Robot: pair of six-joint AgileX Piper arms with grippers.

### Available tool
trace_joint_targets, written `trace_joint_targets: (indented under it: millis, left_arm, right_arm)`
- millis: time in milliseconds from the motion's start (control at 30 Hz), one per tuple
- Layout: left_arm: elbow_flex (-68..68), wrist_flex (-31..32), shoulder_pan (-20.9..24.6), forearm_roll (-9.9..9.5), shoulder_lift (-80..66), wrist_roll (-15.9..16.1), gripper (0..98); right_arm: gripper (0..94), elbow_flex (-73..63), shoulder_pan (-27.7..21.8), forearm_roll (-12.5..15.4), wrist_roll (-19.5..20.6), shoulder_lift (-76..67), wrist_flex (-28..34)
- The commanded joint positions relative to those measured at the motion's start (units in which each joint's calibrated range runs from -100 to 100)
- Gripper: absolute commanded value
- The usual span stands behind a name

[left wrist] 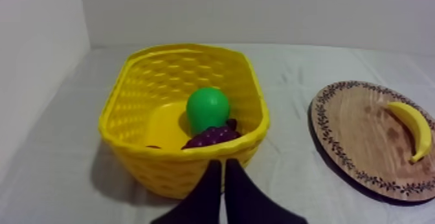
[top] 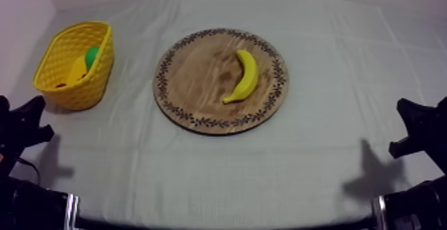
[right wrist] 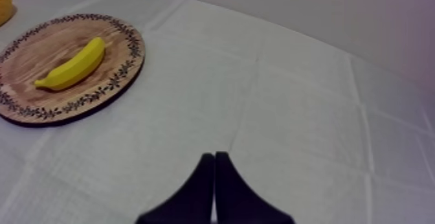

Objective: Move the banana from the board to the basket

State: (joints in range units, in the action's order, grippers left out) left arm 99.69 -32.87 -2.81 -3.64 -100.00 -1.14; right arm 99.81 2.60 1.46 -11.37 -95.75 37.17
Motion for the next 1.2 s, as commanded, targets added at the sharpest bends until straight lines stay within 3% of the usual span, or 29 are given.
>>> trace_joint_targets:
  millis: [0, 567, 867, 1167]
  left_arm:
    - [-0.8, -3.8, -0.2, 1.08, 0.0, 2.1, 0.0]
    - [-0.8, -3.8, -0.2, 0.98, 0.0, 2.6, 0.0]
    - [-3.8, -3.2, -0.5, -2.48, 4.0, 0.4, 0.0]
    - [-19.9, -4.6, -1.2, -3.19, 18.9, -2.4, 0.0]
  right_arm:
    - [0.3, 0.0, 0.0, 0.0, 0.0, 0.0, 0.0]
    - [0.3, 0.0, 0.0, 0.0, 0.0, 0.0, 0.0]
    - [0.3, 0.0, 0.0, 0.0, 0.0, 0.0, 0.0]
    - [0.3, 0.0, 0.0, 0.0, 0.0, 0.0, 0.0]
